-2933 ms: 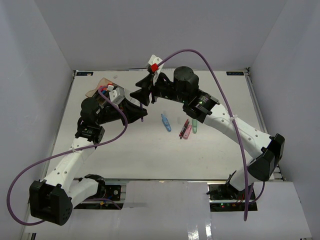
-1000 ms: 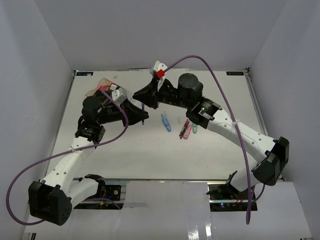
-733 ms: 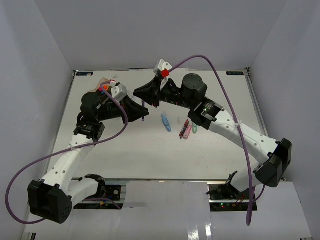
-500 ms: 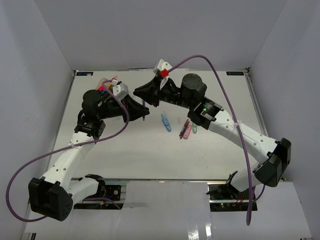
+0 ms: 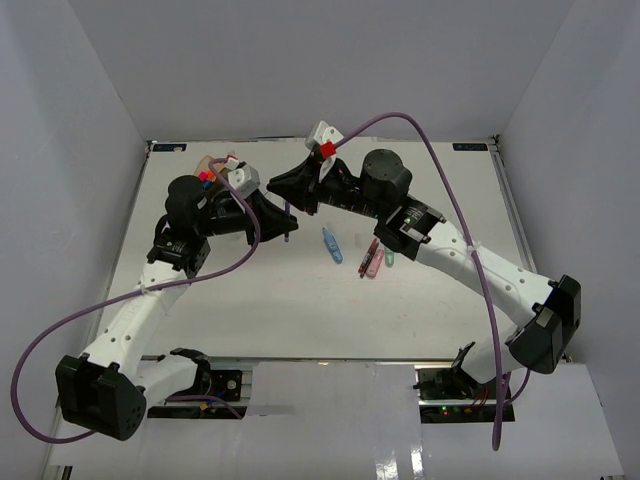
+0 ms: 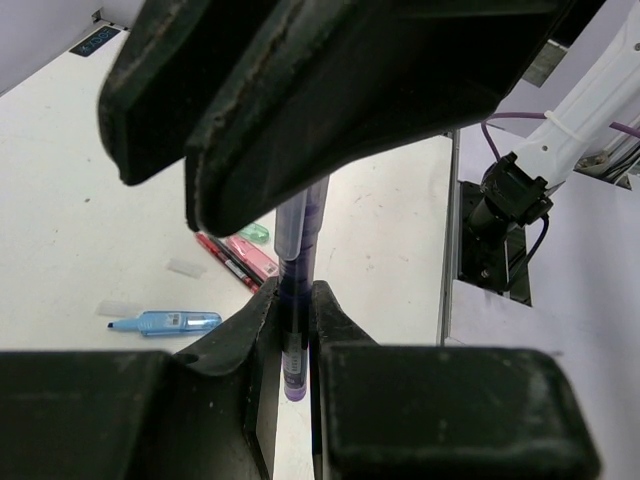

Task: Sort the stationery into containers
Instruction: Close the pen cap on the pen.

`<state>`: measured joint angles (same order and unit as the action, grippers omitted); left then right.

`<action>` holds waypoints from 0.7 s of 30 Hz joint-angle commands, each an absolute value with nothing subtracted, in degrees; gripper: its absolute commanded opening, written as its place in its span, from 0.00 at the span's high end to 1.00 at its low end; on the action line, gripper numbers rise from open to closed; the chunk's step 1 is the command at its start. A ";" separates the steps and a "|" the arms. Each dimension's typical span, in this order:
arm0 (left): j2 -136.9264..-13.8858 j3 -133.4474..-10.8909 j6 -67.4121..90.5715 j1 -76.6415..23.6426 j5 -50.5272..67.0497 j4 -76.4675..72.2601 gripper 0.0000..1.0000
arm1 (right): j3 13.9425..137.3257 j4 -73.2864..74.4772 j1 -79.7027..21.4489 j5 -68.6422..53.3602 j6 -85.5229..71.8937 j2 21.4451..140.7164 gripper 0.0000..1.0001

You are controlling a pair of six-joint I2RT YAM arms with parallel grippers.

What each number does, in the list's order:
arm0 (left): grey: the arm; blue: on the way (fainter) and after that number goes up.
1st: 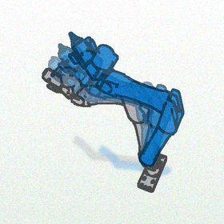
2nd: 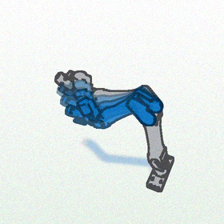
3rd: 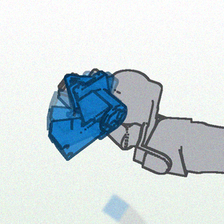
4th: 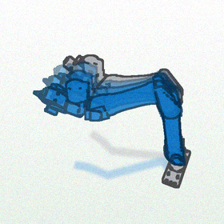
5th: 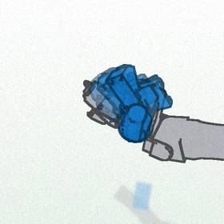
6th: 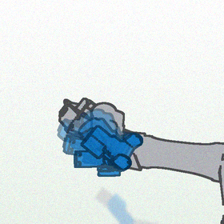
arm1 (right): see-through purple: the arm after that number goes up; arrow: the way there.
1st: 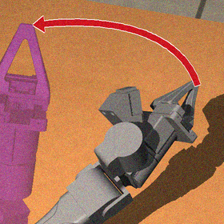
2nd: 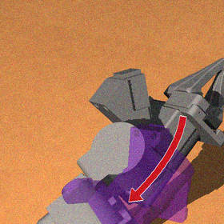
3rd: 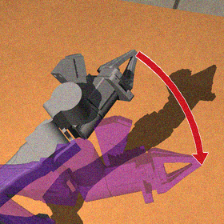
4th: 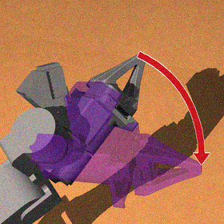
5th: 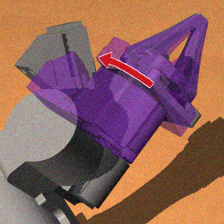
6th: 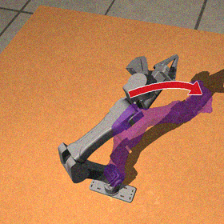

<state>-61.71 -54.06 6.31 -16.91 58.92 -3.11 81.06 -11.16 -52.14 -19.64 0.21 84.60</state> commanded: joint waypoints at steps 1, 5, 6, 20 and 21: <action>-58.89 -66.26 6.77 -16.08 51.24 -23.29 1.00 | 70.67 21.53 -55.20 -28.48 -1.93 90.97 0.92; -59.24 -67.06 6.59 -16.08 51.24 -23.20 1.00 | 68.65 21.53 -55.20 -28.39 -2.02 91.14 0.92; -59.24 -67.23 6.50 -16.08 51.24 -23.12 1.00 | 68.29 21.27 -55.20 -28.39 -2.02 91.23 0.92; -59.15 -70.22 3.17 -16.08 49.83 -20.13 1.00 | 64.25 23.20 -55.20 -31.11 -1.76 92.55 0.92; -59.32 -70.75 3.08 -16.17 49.75 -20.39 1.00 | 63.90 23.20 -55.28 -31.29 -1.76 92.37 0.92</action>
<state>-63.48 -56.64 2.22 -17.15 56.36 5.91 75.72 -15.97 -51.53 -18.06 0.54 84.16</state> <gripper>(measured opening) 0.221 0.179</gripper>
